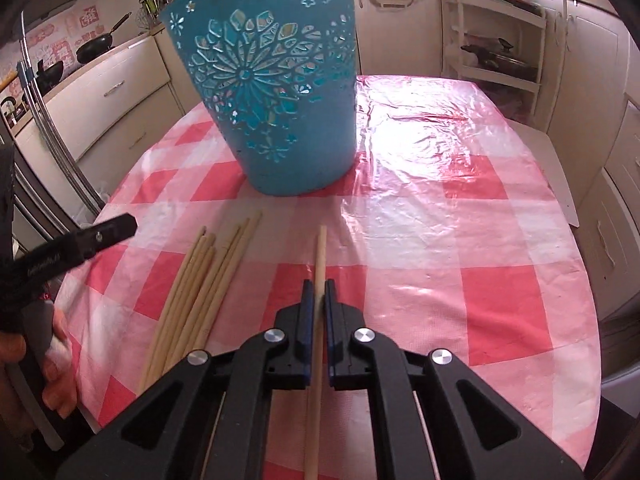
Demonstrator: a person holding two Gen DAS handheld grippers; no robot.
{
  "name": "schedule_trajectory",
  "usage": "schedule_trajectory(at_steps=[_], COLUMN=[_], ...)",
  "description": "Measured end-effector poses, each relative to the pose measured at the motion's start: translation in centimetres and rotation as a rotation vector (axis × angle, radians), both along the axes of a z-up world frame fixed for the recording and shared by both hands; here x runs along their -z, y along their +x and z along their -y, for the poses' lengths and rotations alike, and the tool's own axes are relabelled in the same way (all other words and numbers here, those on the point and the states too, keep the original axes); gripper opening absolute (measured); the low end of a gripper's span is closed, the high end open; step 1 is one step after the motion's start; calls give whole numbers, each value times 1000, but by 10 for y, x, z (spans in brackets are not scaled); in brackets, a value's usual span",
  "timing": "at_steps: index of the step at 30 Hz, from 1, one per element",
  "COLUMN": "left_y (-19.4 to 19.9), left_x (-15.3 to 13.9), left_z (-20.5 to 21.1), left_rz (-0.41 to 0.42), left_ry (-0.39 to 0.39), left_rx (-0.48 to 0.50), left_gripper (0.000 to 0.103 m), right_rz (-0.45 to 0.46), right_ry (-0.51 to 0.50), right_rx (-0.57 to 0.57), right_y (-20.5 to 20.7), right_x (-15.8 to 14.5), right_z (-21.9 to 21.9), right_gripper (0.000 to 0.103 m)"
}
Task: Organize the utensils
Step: 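Close the right gripper on another chopstick from the bundle, then grasp a chopstick with the left gripper while the right gripper holds its chopstick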
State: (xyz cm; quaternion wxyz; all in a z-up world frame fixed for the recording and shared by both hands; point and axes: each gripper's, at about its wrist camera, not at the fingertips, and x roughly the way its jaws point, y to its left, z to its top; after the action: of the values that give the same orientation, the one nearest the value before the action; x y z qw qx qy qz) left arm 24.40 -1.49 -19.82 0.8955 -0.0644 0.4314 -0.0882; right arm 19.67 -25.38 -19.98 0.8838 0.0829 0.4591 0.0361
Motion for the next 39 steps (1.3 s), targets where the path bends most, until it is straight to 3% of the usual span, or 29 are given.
schedule_trajectory(at_steps=[12,28,34,39], left_y=[-10,-7,-9,-12], left_x=[6,9,7,4], left_z=[55,63,67,72], left_rz=[-49,-79,-50,-25], left_ry=[189,223,220,214], left_rx=[67,68,120,177], left_gripper=[93,92,82,67], right_rz=[6,-1,2,3], right_ry=[92,116,63,25], right_rx=[1,0,-12,-7], right_y=[-4,-4,-3,-2], right_x=[1,1,1,1], right_z=[10,15,8,6], right_gripper=[6,6,6,6])
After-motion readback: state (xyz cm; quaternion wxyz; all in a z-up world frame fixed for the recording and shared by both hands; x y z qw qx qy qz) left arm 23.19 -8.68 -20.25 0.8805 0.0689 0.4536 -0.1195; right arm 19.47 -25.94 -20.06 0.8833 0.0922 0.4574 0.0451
